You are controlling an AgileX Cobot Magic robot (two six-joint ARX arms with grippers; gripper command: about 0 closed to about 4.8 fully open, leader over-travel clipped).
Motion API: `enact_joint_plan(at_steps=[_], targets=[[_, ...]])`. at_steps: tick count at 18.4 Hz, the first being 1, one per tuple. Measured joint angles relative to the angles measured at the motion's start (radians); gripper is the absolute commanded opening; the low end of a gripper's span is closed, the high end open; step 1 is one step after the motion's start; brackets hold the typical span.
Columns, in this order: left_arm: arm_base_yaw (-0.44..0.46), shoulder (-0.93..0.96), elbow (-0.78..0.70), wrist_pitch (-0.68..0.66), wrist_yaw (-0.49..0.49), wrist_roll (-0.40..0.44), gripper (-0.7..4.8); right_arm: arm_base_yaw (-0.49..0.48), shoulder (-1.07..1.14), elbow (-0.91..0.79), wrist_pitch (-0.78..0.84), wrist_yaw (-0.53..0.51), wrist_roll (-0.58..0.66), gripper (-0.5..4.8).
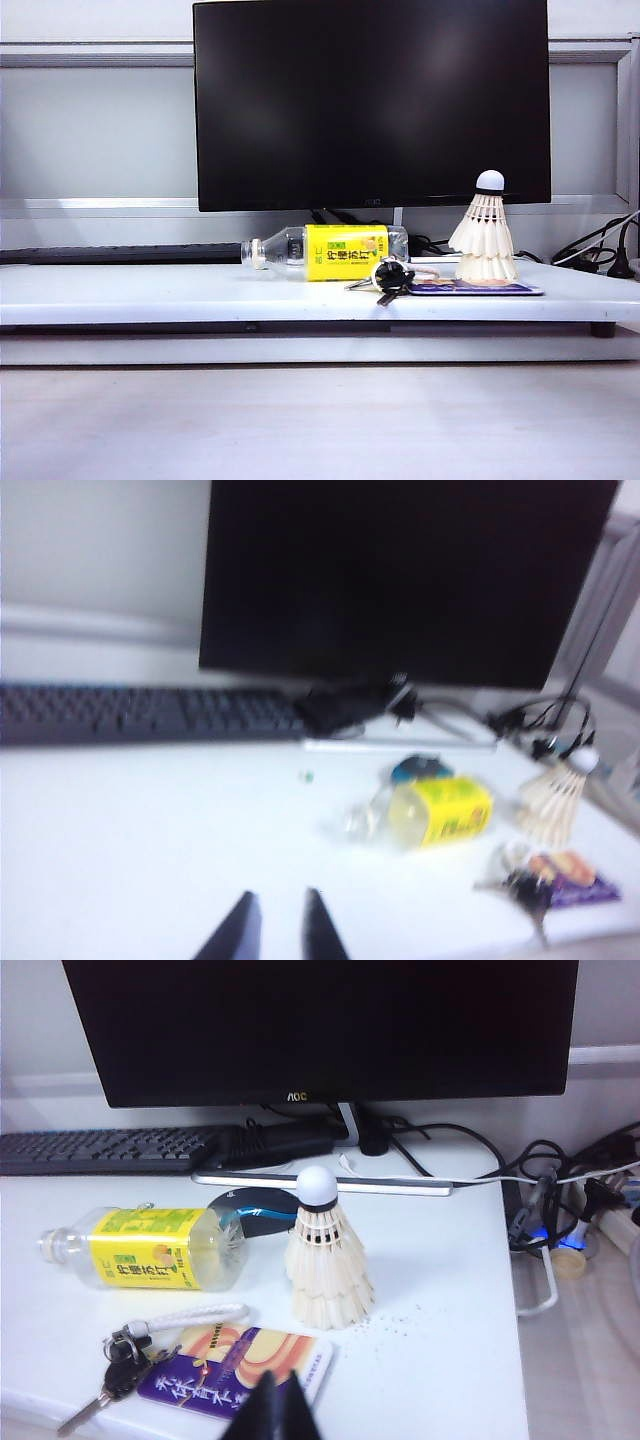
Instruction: Stack the badminton balls on the table vertically.
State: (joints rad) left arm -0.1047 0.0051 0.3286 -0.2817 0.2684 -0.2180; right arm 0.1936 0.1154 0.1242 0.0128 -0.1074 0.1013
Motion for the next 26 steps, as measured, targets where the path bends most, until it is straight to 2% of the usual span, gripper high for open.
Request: enact_joint_plan(at_steps=[1,5,11,16,21,26], targets=[[0.0,0.0,-0.022,-0.003,0.0,0.0,0.47,0.0,-0.006,-0.017,0.004,0.0,0.0,-0.01],[0.0,0.0,-0.087,0.016,0.0,0.0,0.47,0.0,-0.015,-0.093,0.005,0.0,-0.001,-0.01],[0.0,0.0,-0.178,0.145,0.0,-0.001,0.48,0.0,-0.015,-0.114,0.004,0.0,-0.076,-0.01],[0.0,0.0,-0.248,0.158,0.0,-0.001,0.48,0.0,-0.015,-0.114,0.002,0.003,-0.155,-0.01],[0.0,-0.001,-0.28,0.17,-0.048,-0.001,0.48,0.0,-0.015,-0.114,-0.055,0.056,-0.177,-0.01],[0.0,-0.001,-0.322,0.179,-0.071,-0.001,0.48,0.0,-0.015,-0.114,-0.131,0.067,-0.189,-0.01]])
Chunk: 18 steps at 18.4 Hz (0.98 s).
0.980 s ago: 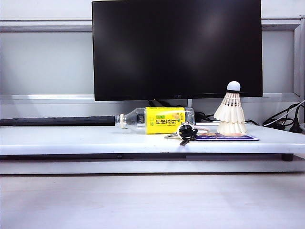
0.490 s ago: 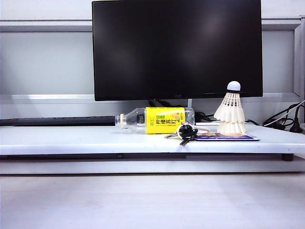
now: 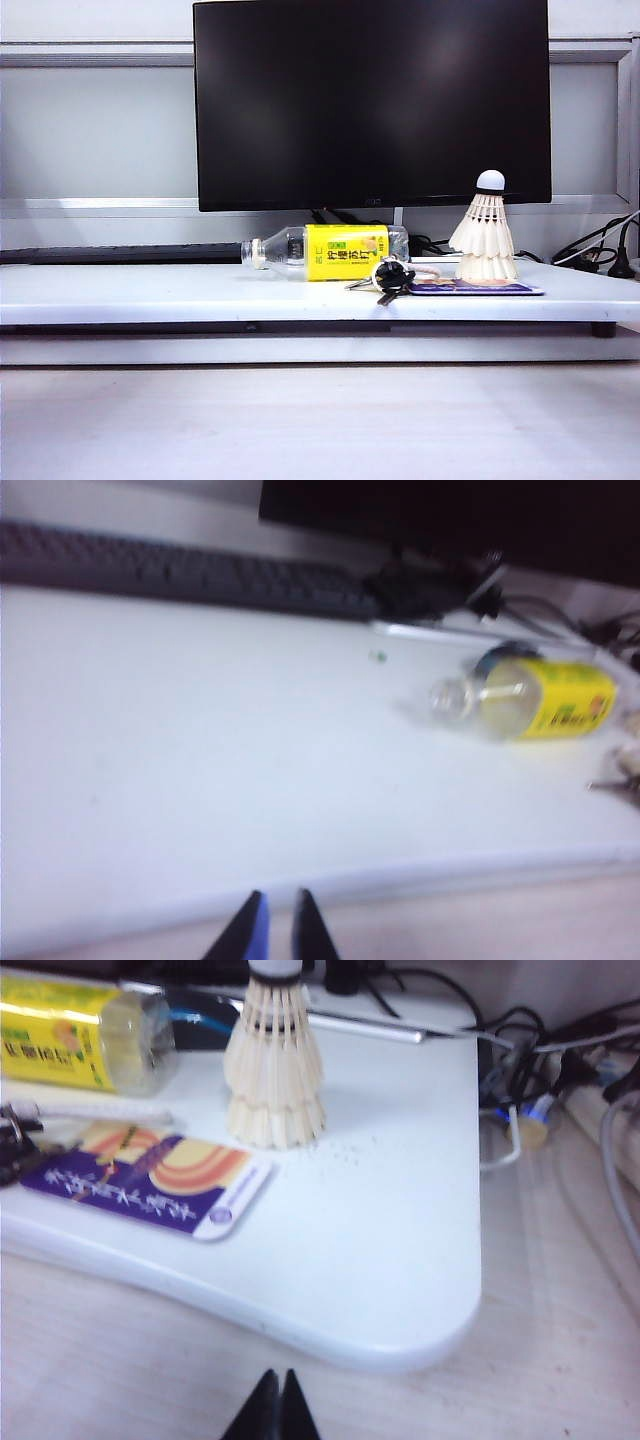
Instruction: Stack the badminton balls on the table vertically.
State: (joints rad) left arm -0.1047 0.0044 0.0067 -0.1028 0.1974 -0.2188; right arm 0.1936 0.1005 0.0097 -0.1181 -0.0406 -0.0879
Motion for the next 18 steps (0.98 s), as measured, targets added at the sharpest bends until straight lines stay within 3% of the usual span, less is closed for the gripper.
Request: enact_joint_plan(at_steps=[7,18], targets=[[0.0,0.0,0.0,-0.021,0.0,0.006,0.48,-0.001,0.0,0.0,-0.031,0.018,-0.001,-0.01],[0.0,0.0,0.002,-0.051,-0.085,0.023,0.49,-0.001,0.0,0.0,-0.04,0.015,0.005,-0.01]])
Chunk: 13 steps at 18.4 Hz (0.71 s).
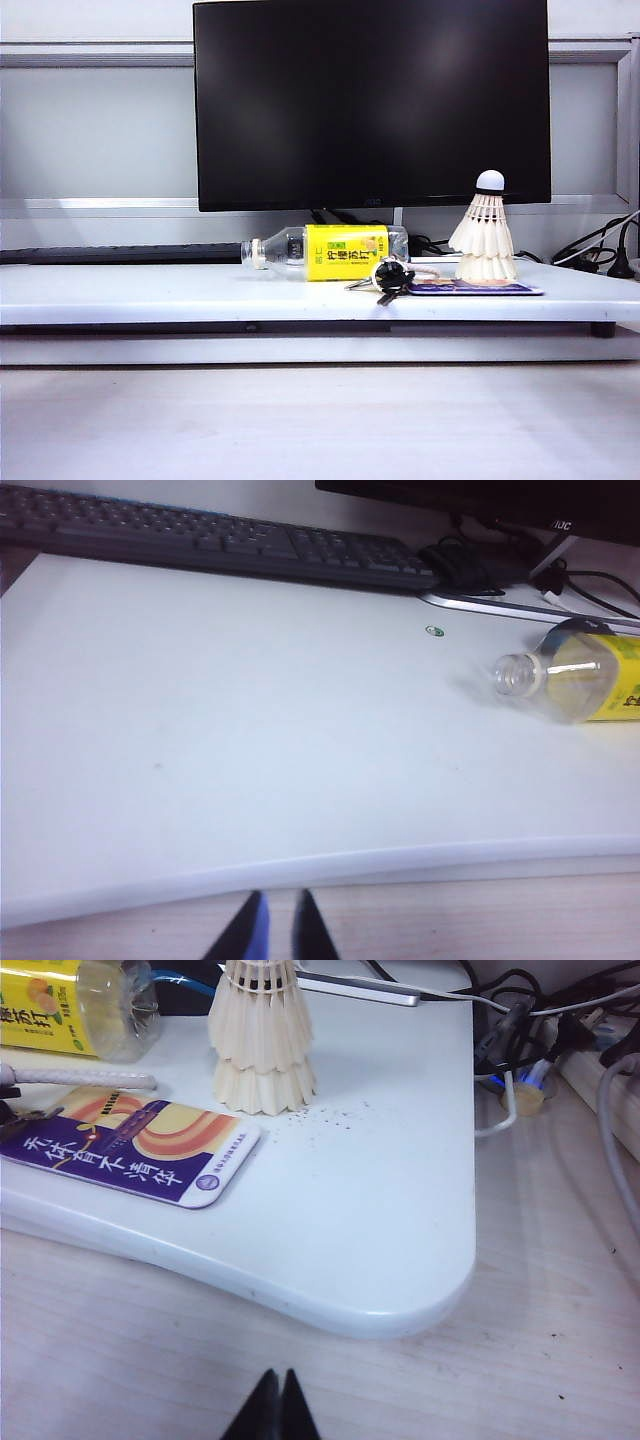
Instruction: Stack the badminton balls on the table vertically.
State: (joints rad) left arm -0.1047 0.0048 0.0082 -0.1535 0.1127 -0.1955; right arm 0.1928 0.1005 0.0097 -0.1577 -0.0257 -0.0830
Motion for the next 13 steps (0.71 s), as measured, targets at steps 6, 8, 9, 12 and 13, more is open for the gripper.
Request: enact_joint_plan(at_steps=[6,8,9,12,13], targets=[[0.0,0.0,0.0,0.001,0.006,0.076,0.49,0.0,0.0,0.0,0.0,0.0,0.0,-0.01],[0.0,0.0,0.0,0.004,0.043,0.132,0.49,0.0,0.0,0.0,0.002,0.0,0.0,-0.01],[0.0,0.0,0.0,0.008,0.071,0.16,0.49,0.0,0.0,0.0,0.003,-0.001,0.0,-0.01],[0.0,0.0,-0.001,0.02,0.142,0.208,0.49,0.0,0.0,0.0,0.009,-0.022,0.0,-0.01],[0.0,0.0,-0.001,0.021,0.154,0.221,0.49,0.0,0.0,0.0,0.009,-0.024,0.001,-0.01]])
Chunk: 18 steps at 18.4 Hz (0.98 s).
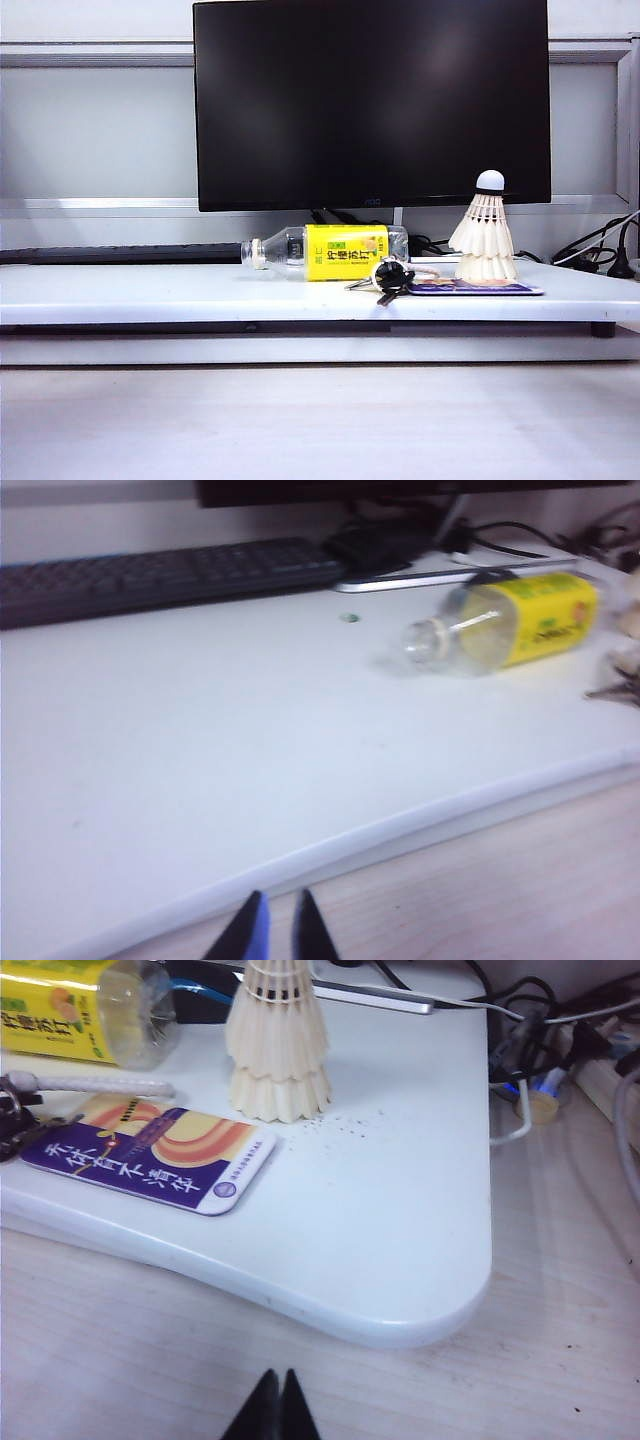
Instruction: Stack the badminton balls on the table vertically.
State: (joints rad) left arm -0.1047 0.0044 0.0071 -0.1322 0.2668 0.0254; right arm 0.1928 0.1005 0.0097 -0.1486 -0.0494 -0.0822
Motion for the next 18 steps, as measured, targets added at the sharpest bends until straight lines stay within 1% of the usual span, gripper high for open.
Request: enact_joint_plan(at_steps=[15,18], targets=[[0.0,0.0,0.0,0.0,0.006,0.008,0.49,0.0,-0.001,0.0,0.0,0.0,0.0,-0.01],[0.002,0.0,0.0,0.0,0.006,0.008,0.49,-0.002,-0.048,0.0,0.002,-0.001,0.0,-0.01]])
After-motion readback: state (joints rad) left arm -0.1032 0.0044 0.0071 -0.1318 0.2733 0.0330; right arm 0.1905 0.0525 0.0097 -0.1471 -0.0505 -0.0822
